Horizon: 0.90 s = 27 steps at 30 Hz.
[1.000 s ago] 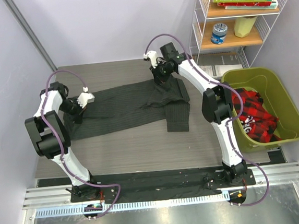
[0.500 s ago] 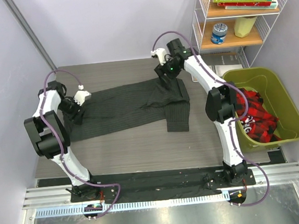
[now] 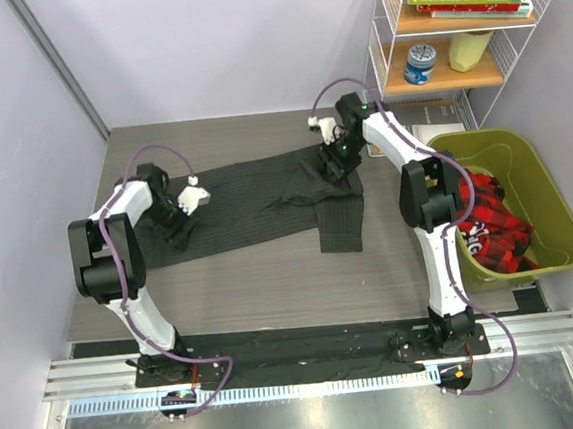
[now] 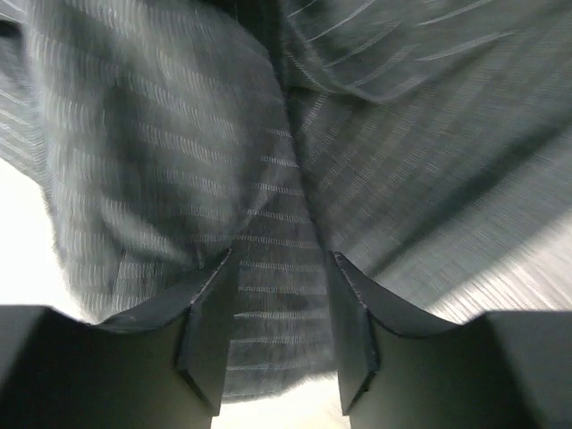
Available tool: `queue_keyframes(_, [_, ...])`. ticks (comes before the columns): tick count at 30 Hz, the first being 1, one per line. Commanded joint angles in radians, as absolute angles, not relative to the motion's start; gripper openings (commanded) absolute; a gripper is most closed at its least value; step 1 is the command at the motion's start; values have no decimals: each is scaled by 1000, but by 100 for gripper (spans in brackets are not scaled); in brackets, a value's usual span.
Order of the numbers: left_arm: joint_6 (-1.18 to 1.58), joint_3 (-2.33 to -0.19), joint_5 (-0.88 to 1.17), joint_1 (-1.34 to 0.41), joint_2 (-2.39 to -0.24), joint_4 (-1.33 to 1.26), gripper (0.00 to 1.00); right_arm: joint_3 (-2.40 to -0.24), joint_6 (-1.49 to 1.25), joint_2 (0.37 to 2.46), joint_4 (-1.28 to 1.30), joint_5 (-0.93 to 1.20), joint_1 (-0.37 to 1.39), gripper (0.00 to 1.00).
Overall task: Fold and stack the long sleeve shirts
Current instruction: Fold the shirt
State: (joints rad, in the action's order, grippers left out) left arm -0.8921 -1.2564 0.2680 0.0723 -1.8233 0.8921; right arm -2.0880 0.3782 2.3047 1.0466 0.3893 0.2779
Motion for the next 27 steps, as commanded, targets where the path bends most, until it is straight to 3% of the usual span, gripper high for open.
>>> queue_keyframes(1, [-896, -1197, 219, 78, -1838, 819, 53, -2020, 353, 2344, 1002, 376, 313, 47])
queue_keyframes(8, [-994, -1086, 198, 74, -1801, 831, 52, -1806, 327, 2320, 966, 357, 330, 44])
queue_keyframes(13, [-1081, -1005, 178, 74, -1746, 880, 52, -1625, 288, 2185, 954, 448, 336, 44])
queue_keyframes(22, [-985, -1184, 461, 77, -1642, 1017, 60, -1706, 290, 1990, 1058, 449, 258, 60])
queue_keyframes(27, [-1005, -1186, 560, 28, -1531, 1025, 66, -1543, 359, 1798, 1077, 451, 160, 66])
